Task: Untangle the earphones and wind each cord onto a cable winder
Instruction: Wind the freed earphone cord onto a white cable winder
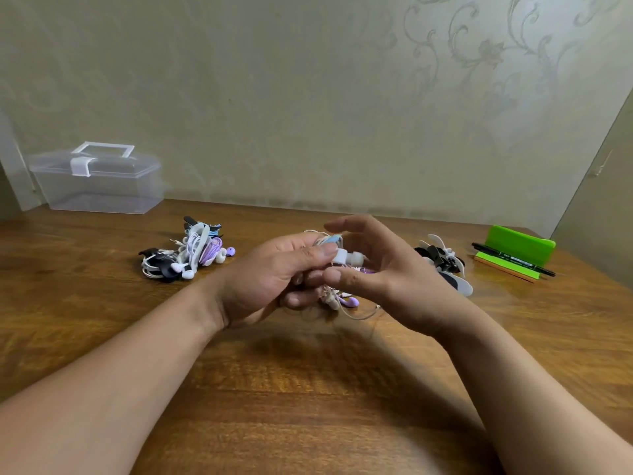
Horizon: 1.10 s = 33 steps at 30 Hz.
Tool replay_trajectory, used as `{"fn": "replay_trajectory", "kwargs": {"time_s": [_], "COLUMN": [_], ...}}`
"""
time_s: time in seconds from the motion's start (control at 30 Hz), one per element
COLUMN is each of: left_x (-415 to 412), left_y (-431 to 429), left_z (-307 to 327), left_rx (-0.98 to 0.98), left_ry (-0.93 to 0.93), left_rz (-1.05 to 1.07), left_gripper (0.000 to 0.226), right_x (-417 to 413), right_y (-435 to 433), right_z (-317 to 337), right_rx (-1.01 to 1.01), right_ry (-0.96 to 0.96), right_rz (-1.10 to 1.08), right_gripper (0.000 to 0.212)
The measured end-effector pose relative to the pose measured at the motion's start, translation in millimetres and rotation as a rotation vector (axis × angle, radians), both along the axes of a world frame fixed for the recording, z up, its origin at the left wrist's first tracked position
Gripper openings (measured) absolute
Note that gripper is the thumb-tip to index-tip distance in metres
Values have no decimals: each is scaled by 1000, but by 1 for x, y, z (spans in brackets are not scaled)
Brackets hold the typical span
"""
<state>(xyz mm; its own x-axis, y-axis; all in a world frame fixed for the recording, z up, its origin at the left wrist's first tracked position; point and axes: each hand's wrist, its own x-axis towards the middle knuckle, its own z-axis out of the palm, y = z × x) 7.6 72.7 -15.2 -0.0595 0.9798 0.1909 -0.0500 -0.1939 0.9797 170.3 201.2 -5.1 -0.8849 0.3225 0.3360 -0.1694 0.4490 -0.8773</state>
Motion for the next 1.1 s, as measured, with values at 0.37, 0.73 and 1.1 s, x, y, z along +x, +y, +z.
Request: {"fn": "replay_trajectory", "kwargs": {"time_s": [0.37,0.73,1.1], "left_x": [-8,13,23], "left_y": [2,11,16], "left_z": [2,-1,-10], "left_rx": [-71,-59,10], "left_ry": [-205,42,98], "left_rz": [-78,291,475], "left_gripper": [24,11,26], "right_x": [-3,-15,-14], "right_y": [-6,-11,-8], "right_z": [-1,-12,-15], "right_rx": [-20,80,219], "right_ry": [143,125,107], "right_rz": [-47,-325,-461], "right_gripper": [14,12,12]}}
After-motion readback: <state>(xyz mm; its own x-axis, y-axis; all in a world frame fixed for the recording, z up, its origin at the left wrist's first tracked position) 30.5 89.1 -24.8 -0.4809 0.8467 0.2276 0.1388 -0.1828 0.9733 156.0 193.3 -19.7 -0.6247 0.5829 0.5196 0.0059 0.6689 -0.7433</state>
